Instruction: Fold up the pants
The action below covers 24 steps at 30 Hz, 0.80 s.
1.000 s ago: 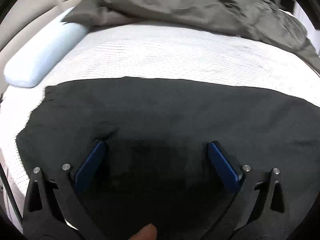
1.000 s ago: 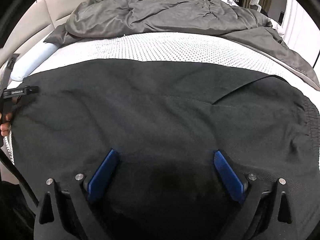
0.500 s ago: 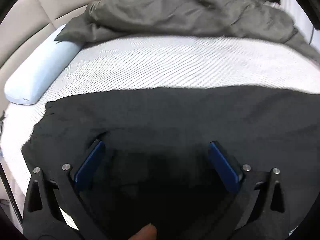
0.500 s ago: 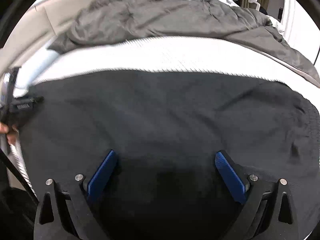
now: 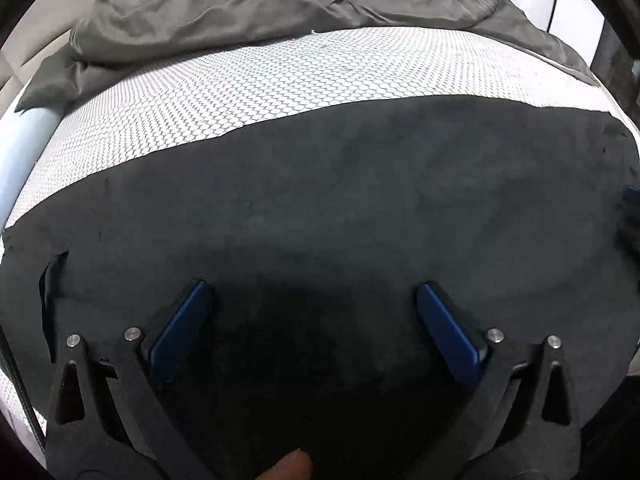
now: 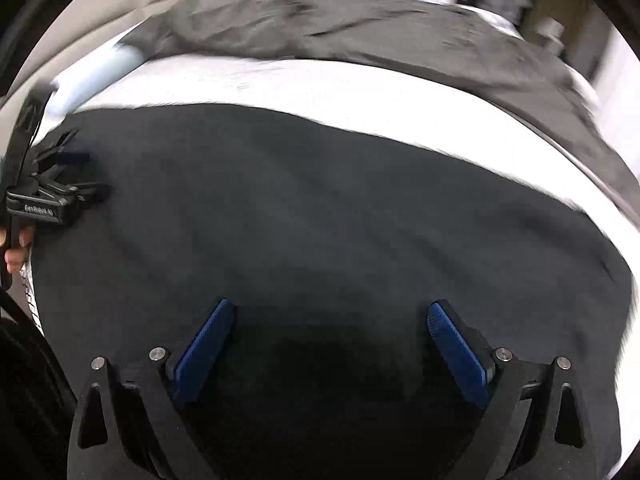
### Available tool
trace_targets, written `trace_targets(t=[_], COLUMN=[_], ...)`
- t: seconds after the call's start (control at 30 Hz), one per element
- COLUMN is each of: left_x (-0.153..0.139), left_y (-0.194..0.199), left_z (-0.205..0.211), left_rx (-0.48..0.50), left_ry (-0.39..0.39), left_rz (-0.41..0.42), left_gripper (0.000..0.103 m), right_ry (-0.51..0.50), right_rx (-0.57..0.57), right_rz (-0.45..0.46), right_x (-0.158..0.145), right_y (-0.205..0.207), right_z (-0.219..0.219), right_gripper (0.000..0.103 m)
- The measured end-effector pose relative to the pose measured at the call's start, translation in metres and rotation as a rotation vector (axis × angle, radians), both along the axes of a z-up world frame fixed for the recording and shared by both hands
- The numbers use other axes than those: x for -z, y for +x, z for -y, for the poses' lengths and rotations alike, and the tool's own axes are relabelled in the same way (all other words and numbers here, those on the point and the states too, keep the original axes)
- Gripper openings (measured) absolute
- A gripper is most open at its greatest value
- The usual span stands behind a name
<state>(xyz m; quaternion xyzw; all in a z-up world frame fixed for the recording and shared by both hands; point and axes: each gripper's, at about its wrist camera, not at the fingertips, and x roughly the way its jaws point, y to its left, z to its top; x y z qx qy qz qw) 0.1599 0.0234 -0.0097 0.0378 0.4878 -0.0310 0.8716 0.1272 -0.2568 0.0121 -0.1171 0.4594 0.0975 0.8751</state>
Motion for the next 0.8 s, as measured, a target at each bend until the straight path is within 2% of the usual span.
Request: trace_targets(t=[0.07,0.13,0.17,0.2,0.3,0.37,0.47,0.53,0.6,0.67,0.7,0.77,0.8], left_x=[-0.001,-0.002,-0.001,-0.001,-0.011,-0.025,-0.037,-0.029,-0.015,-0.008,-0.007,-0.008,-0.008], left_y=[-0.003,-0.002,0.002,0.004,0.002,-0.012,-0.033,-0.039,-0.041,-0.036,-0.034,-0.031,-0.028], left_z=[0.001,0.002,0.001,-0.001,-0.001,0.01,0.043,0.067,0.077,0.068,0.06,0.047,0.038], left_rx=[0.002,0.004,0.004,-0.001,-0.016,0.046,0.18,0.261,0.287,0.286,0.272,0.232,0.2], left_ry=[0.006,0.013,0.017,0.019,0.026,-0.007,-0.072,-0.048,0.015,-0.035,-0.067,-0.084,-0.081], left_rz=[0.002,0.001,0.001,0.001,0.009,0.051,0.084,0.061,0.038,0.01,-0.001,0.001,0.001], left_gripper=[0.103,0.103,0.103,0.103,0.102,0.102,0.102,0.102,0.103,0.103,0.103,0.103,0.103], right_ry=[-0.024,0.164,0.191,0.175,0.04,0.065,0.126,0.089,0.0,-0.11,-0.116,-0.119,-0.122], right_rx=[0.139,0.166,0.18,0.186,0.202,0.122,-0.061,-0.172,-0.259,-0.291,-0.287,-0.203,-0.124], right_rz=[0.048,0.041,0.052,0.057,0.09,0.11,0.129,0.115,0.092,0.082,0.078,0.076,0.084], right_x=[-0.004,-0.008,-0.012,-0.014,-0.021,-0.028,-0.032,-0.024,-0.008,0.007,0.009,0.003,0.0], right_y=[-0.007,-0.011,-0.012,-0.011,-0.011,-0.018,-0.036,-0.046,-0.055,-0.06,-0.062,-0.064,-0.063], right_z=[0.053,0.09,0.094,0.092,0.059,0.028,-0.037,-0.076,-0.102,-0.1,-0.089,-0.045,-0.016], right_gripper=[0.097,0.083,0.081,0.08,0.082,0.082,0.087,0.087,0.087,0.087,0.088,0.089,0.093])
